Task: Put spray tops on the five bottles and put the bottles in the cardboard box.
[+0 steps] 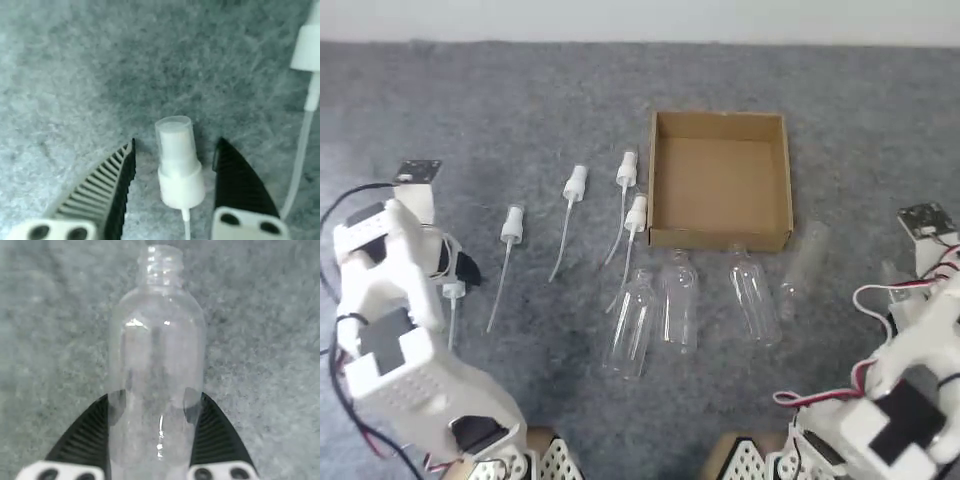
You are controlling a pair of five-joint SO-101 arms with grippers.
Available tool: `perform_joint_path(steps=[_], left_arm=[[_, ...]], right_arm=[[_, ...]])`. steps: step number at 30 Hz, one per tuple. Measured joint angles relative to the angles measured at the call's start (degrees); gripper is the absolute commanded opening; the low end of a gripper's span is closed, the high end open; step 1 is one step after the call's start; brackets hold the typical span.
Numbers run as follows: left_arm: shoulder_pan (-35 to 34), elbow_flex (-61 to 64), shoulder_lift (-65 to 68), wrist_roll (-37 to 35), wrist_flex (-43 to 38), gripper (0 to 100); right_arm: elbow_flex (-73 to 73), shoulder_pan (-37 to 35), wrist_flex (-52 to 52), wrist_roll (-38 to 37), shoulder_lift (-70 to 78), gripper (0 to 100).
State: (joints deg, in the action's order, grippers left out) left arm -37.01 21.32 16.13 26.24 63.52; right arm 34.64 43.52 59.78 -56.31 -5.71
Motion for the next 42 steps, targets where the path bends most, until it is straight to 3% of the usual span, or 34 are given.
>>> perform_joint_path(steps=[13,24,29,33,39,42], left_arm=[[3.4,0.1,0.4,0.6,-0.6,7],[6.7,0.1,-1.7,0.7,-1.8,7],[9.8,4.9,-14.5,0.4,1.5,7],[16.4,13.6,-28.9,-1.8,3.6,7],[29.0,24.6,-47.0,-12.0,3.8,7],[34.2,26.6,-52.0,-16.4,3.8,7]], right_arm=[[0.0,0.1,-4.0,0.8,3.5,0.7],[0.0,0.1,-6.0,0.8,3.5,0.7],[0.0,0.1,-6.8,2.6,3.5,11.9],[0.0,-1.0,-6.9,3.1,3.5,18.0],[1.8,-3.6,-8.3,3.6,3.5,18.4],[2.1,-4.1,-8.3,3.6,3.5,24.0]])
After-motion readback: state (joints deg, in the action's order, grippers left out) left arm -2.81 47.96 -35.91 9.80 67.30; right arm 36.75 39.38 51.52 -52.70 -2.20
